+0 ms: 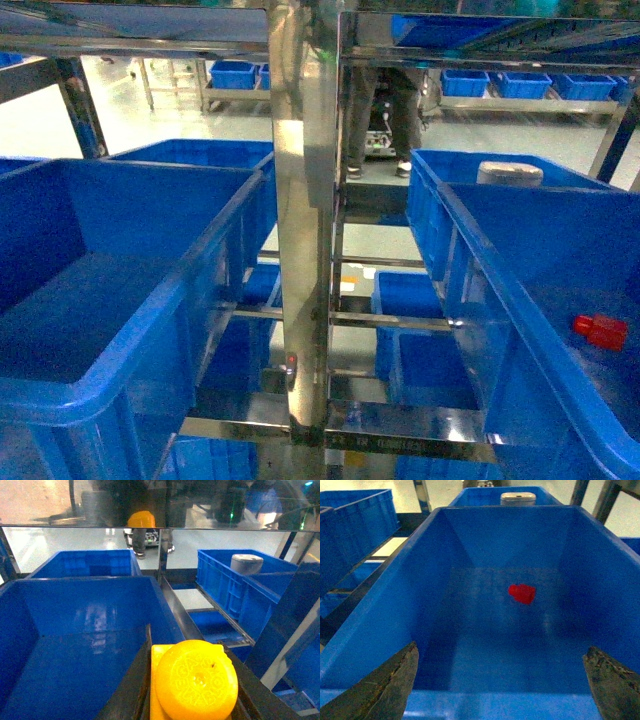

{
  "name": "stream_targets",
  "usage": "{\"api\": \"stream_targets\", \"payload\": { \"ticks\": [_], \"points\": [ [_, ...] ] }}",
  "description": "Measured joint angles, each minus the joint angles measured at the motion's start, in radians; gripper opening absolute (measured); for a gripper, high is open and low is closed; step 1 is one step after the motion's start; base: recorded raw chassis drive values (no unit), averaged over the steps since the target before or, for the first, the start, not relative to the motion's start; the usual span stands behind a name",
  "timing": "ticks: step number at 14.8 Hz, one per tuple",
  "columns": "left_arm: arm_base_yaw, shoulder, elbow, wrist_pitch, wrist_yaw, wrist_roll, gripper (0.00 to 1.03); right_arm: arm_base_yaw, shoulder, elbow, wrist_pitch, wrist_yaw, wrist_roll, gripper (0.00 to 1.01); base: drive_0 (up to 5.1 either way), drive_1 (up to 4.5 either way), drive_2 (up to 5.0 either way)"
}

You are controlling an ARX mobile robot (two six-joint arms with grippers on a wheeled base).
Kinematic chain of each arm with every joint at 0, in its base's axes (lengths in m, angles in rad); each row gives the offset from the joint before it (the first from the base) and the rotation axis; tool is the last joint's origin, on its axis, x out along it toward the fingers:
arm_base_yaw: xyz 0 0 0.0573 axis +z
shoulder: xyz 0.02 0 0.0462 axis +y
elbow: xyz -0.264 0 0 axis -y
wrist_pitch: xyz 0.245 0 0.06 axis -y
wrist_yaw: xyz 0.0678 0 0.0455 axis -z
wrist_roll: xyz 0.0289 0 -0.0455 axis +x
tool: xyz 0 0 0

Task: Sort and place red and yellow blocks in left bins

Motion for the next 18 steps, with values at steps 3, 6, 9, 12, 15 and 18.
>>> {"api": "stream_targets", "payload": {
  "ticks": [3,6,9,12,15,18],
  "points": [
    [0.010,0.005,0.000,-0.016,0.004,-0.001,0.26,0.002,-0.149,-0.007,-0.062,0.018,0.005,0.98,0.0,0.00,0.0],
    [0.110,0.228,0.004,0.068,0.016,-0.007,0.26,0.002,-0.143,-0.007,-0.063,0.020,0.005,0.98,0.0,0.00,0.0],
    [0.179,0.432,0.066,0.187,0.064,0.004,0.26,0.002,-0.143,-0.007,-0.063,0.021,0.005,0.98,0.0,0.00,0.0],
    [0.205,0.666,0.216,0.212,0.094,0.023,0.26,0.002,-0.143,-0.007,-0.063,0.021,0.005,0.98,0.0,0.00,0.0],
    [0.227,0.908,0.385,0.228,0.123,0.060,0.26,0.002,-0.143,-0.007,-0.063,0.021,0.005,0.98,0.0,0.00,0.0],
    [0.258,1.004,0.451,0.195,0.109,0.118,0.26,0.002,-0.143,-0.007,-0.063,0.021,0.005,0.98,0.0,0.00,0.0]
  ]
}}
